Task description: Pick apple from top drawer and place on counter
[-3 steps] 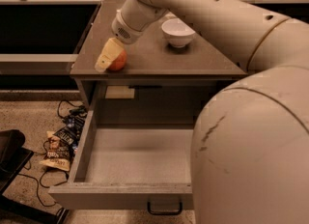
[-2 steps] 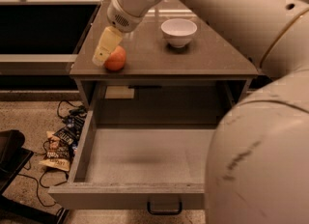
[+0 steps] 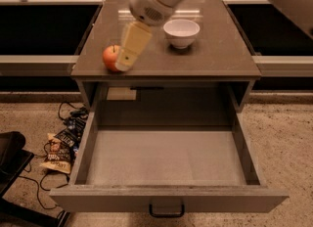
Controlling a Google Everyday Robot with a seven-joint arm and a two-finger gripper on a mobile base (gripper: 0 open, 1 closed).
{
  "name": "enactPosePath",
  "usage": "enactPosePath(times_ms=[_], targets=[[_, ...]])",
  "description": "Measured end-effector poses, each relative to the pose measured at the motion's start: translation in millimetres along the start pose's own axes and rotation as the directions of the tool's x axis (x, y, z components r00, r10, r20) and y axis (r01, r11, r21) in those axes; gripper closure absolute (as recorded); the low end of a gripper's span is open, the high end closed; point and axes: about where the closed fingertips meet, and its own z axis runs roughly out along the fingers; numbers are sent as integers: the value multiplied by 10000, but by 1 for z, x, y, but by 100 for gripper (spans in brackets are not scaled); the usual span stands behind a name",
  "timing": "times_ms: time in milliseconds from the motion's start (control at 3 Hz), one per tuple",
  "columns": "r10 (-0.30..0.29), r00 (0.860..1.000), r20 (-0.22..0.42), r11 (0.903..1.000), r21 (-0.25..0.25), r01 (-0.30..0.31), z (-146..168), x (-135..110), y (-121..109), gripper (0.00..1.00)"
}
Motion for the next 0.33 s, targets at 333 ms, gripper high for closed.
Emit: enactPosePath(times_ms=[333], targets=[[-1028,9943,281,9836,1521,974,-64,17,49,0]])
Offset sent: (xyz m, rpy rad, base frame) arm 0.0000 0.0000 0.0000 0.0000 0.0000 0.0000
